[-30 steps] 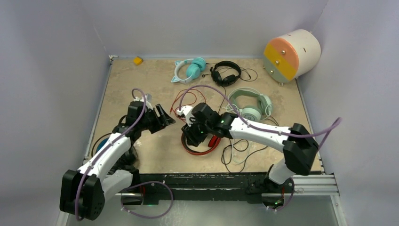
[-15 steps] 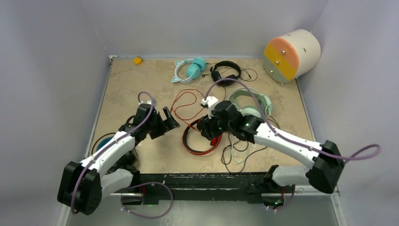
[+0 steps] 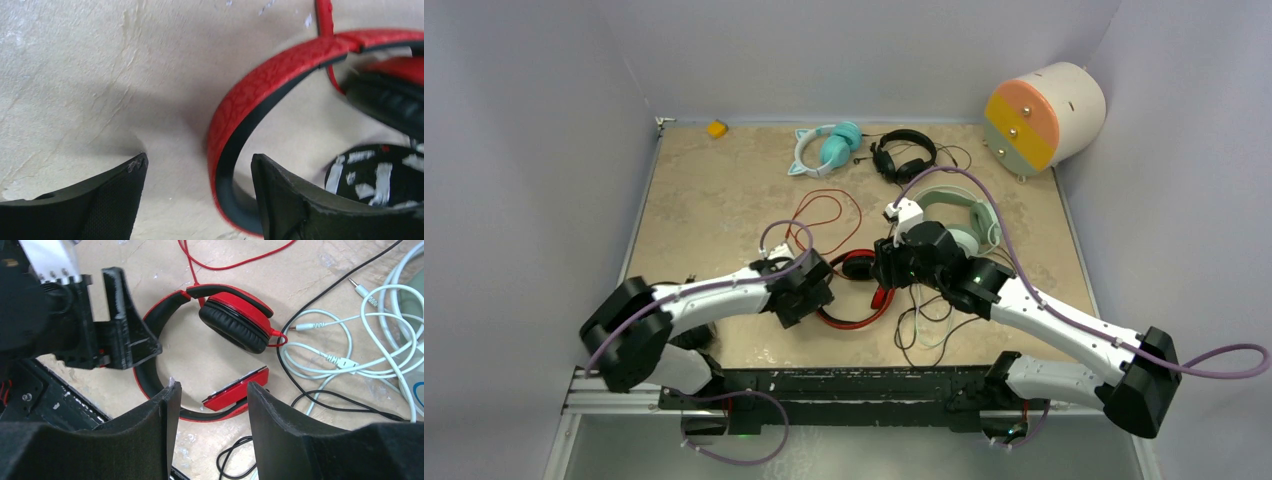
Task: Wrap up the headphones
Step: Pick up the headphones from the center of the board.
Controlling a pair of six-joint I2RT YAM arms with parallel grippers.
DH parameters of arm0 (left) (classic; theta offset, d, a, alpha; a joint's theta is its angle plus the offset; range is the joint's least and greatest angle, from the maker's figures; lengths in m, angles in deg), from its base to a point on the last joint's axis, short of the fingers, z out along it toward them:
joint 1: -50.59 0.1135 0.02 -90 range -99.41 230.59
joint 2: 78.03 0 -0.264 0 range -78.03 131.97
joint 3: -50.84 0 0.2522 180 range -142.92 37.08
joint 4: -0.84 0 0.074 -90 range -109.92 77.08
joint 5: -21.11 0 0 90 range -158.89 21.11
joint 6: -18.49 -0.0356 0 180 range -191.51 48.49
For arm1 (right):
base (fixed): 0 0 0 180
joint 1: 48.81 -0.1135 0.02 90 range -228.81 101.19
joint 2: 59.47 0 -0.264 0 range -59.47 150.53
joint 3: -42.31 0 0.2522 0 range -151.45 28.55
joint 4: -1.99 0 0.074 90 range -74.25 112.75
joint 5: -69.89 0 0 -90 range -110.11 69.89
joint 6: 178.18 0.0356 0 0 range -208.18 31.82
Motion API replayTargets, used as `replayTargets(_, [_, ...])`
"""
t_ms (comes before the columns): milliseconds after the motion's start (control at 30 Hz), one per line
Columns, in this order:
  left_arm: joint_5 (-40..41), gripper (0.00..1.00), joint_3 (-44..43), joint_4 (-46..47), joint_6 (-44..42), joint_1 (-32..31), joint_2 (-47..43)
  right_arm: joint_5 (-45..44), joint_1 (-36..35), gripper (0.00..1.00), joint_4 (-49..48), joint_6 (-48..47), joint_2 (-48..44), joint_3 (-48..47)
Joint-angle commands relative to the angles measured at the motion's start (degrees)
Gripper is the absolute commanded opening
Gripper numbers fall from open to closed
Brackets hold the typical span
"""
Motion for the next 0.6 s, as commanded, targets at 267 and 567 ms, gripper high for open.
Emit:
replayTargets(267, [4.4, 0.61, -14.6, -8.3, 7.7, -1.9, 15.4, -2.8, 0.6, 0.53, -2.1, 2.2, -6.2, 3.6])
replayTargets(567, [9.3, 0.15, -19.3, -10.3, -12.1, 4.2, 14.5, -1.4, 0.7, 0.51, -1.1, 0.7, -7.1, 3.3])
